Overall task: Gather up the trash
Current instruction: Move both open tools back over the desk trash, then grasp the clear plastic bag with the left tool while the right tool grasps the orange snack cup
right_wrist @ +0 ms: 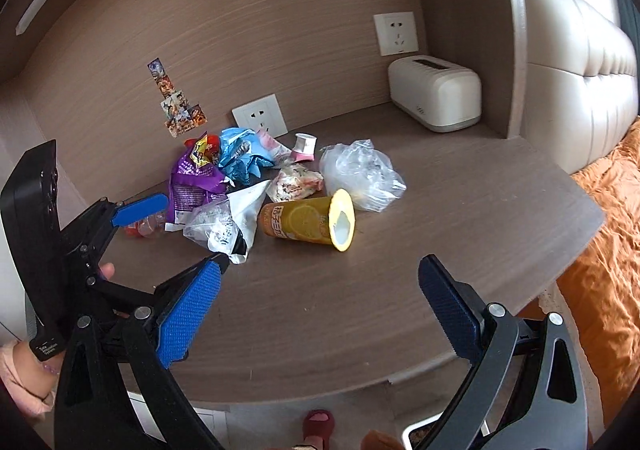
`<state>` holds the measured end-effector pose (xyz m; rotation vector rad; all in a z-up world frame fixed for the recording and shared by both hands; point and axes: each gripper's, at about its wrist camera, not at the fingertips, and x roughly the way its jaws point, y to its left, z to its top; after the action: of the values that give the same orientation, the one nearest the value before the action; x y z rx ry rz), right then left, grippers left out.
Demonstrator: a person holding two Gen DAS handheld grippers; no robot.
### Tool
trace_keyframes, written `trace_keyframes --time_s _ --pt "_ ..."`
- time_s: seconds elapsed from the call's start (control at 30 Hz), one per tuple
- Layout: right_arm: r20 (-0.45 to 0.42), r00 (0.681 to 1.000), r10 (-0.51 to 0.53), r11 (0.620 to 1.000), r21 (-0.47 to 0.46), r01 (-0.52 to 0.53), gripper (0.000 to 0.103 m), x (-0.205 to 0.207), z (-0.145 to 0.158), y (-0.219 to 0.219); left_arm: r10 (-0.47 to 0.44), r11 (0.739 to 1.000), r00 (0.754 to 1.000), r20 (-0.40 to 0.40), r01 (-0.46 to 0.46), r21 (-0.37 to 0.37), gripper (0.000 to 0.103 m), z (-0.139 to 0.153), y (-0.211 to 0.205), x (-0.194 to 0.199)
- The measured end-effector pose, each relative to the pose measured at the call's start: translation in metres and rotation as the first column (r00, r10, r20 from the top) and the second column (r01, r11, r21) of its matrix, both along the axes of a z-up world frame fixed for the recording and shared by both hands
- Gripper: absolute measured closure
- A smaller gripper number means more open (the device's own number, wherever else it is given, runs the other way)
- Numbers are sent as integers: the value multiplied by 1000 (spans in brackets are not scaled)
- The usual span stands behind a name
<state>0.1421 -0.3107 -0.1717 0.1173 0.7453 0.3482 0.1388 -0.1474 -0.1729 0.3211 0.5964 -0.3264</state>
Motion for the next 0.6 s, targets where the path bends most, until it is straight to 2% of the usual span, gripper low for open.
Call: trace_keyframes --time_s 0.2,0.3,0.37,0.47,0.53,0.6 --pt "-56 998 34 999 22 -33 5 49 -28 11 -41 999 997 -72 40 -12 5 -22 13 39" --pt "-93 994 64 997 42 -60 11 65 -42 18 -98 995 986 -138 93 -44 5 -35 16 49" --pt "-111 991 79 996 43 -75 15 75 -49 23 -115 993 982 -150 110 -40 5 -41 15 53" --pt "-131 985 108 993 53 -102 23 85 -55 31 -139 990 976 -167 137 -26 5 -46 14 60" --pt "-142 981 133 990 63 -125 40 90 -58 36 -159 987 970 -183 157 -26 5 -49 12 64" --pt "-151 976 155 987 65 -147 47 92 -61 42 -158 986 967 -201 165 17 11 -56 8 69"
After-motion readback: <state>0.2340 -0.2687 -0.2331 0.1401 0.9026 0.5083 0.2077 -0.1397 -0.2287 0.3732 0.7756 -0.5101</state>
